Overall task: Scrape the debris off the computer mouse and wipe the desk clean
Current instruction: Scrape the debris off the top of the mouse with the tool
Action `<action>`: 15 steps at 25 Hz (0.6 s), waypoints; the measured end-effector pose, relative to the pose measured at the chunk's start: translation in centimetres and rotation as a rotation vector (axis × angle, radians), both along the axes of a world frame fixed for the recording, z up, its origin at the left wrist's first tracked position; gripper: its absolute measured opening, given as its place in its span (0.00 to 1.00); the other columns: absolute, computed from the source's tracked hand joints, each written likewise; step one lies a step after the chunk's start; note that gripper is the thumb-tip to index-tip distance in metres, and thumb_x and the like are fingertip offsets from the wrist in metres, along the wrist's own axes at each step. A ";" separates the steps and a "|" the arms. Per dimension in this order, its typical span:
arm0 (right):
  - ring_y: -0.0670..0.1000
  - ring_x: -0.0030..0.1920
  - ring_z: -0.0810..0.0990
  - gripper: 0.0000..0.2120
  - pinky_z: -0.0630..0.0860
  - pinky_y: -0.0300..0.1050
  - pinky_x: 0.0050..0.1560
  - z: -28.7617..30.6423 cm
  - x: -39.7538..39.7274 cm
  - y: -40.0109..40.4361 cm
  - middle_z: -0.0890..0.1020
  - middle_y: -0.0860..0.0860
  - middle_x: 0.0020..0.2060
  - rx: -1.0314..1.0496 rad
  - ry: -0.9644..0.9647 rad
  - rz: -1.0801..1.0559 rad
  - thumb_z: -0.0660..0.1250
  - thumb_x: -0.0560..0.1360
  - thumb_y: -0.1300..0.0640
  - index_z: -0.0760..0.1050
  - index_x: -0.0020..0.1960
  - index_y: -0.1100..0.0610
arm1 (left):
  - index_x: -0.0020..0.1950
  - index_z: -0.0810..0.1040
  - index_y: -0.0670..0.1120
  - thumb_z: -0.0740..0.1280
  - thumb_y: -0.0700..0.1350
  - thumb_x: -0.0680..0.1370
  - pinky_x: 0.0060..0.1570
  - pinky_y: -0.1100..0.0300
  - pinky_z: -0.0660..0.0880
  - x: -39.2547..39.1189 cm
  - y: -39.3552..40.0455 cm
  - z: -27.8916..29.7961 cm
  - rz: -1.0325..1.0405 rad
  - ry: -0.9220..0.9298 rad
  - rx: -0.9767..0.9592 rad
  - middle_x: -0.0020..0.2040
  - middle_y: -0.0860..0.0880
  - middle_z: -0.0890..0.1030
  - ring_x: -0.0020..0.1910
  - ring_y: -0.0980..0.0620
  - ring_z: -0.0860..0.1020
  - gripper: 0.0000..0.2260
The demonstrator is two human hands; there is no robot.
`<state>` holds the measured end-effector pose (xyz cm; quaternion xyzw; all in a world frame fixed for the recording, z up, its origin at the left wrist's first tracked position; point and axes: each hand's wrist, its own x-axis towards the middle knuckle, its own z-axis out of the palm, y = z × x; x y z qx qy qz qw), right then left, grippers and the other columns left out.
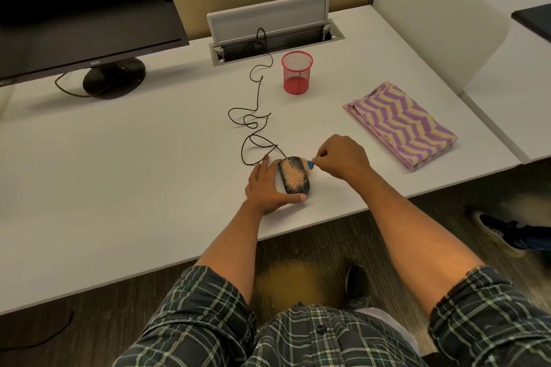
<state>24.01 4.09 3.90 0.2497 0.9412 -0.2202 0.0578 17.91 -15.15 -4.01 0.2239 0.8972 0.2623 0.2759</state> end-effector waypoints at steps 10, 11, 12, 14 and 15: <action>0.46 0.35 0.79 0.08 0.71 0.39 0.33 0.4 0.4 0.4 0.86 0.49 0.40 0.038 -0.029 0.016 0.71 0.74 0.52 0.86 0.47 0.54 | 0.81 0.49 0.60 0.77 0.69 0.63 0.77 0.45 0.47 0.1 -0.1 0.2 0.006 0.002 0.008 0.82 0.57 0.41 0.81 0.51 0.41 0.55; 0.46 0.35 0.78 0.08 0.70 0.38 0.32 0.4 0.4 0.4 0.86 0.48 0.40 0.036 0.008 -0.001 0.70 0.74 0.52 0.86 0.46 0.54 | 0.81 0.49 0.60 0.77 0.69 0.63 0.77 0.45 0.47 0.1 -0.1 0.3 0.005 -0.001 0.007 0.82 0.57 0.41 0.81 0.51 0.40 0.55; 0.45 0.35 0.79 0.08 0.71 0.39 0.33 0.3 0.3 0.4 0.86 0.48 0.41 0.002 0.056 -0.003 0.70 0.75 0.52 0.87 0.47 0.53 | 0.81 0.49 0.60 0.77 0.69 0.63 0.77 0.44 0.47 0.2 -0.1 0.3 0.004 -0.003 0.005 0.82 0.57 0.41 0.80 0.51 0.40 0.55; 0.46 0.39 0.81 0.09 0.77 0.42 0.39 0.2 0.2 0.0 0.86 0.48 0.44 -0.089 0.118 0.030 0.70 0.76 0.51 0.87 0.48 0.54 | 0.81 0.49 0.60 0.77 0.69 0.63 0.77 0.44 0.47 0.1 -0.1 0.3 0.001 -0.003 0.002 0.82 0.57 0.41 0.81 0.51 0.40 0.55; 0.47 0.41 0.81 0.09 0.78 0.44 0.42 0.1 0.1 -0.2 0.87 0.48 0.45 -0.116 0.116 0.046 0.70 0.76 0.51 0.87 0.49 0.54 | 0.81 0.49 0.60 0.77 0.69 0.63 0.77 0.45 0.47 0.1 -0.1 0.3 0.000 -0.002 0.002 0.82 0.57 0.41 0.81 0.51 0.40 0.55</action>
